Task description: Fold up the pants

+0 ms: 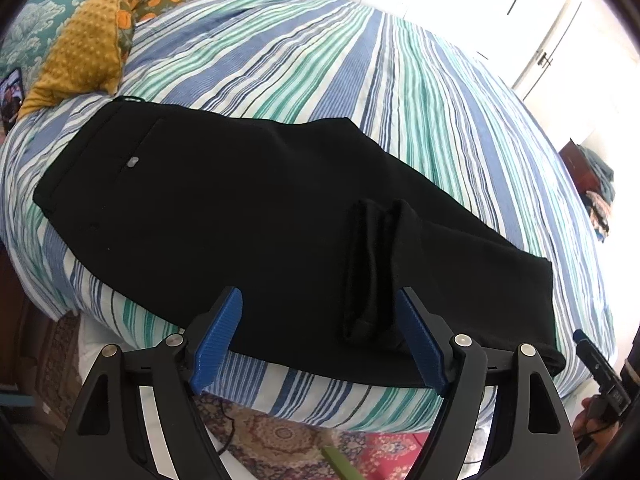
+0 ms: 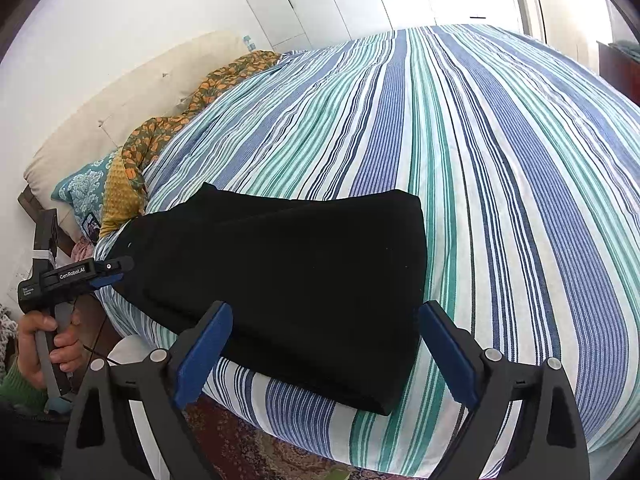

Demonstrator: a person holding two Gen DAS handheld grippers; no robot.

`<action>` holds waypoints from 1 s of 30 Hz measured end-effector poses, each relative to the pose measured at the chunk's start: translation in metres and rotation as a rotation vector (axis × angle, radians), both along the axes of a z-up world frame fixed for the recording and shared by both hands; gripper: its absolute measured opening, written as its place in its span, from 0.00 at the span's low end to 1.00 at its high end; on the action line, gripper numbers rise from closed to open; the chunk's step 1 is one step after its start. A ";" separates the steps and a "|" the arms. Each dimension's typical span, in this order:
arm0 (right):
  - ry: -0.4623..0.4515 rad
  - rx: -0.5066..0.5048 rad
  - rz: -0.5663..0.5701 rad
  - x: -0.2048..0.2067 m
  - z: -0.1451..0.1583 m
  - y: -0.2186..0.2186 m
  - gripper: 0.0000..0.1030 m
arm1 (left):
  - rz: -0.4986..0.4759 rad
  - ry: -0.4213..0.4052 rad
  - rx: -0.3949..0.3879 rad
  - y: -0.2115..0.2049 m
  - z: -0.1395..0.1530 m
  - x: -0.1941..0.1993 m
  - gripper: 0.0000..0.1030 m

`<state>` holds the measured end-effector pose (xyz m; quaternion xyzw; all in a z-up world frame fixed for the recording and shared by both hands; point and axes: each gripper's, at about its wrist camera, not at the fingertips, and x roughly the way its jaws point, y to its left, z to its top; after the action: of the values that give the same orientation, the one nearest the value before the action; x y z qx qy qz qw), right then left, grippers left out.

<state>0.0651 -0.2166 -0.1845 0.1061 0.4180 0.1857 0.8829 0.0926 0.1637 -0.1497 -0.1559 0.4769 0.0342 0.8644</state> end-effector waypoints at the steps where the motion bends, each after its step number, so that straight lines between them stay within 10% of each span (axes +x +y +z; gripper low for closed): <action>1: 0.002 -0.002 -0.007 0.000 0.000 -0.001 0.91 | 0.007 0.003 0.001 0.001 -0.001 -0.001 0.78; 19: 0.003 -0.025 -0.092 0.004 -0.003 -0.018 1.00 | 0.131 0.021 -0.029 0.041 -0.008 -0.016 0.80; 30: 0.012 -0.047 -0.105 0.002 -0.003 -0.023 1.00 | 0.655 -0.142 -0.536 0.238 -0.029 -0.074 0.78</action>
<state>0.0674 -0.2398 -0.1878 0.1083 0.4212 0.1285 0.8913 0.0183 0.4021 -0.1786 -0.5200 0.3334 0.1710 0.7676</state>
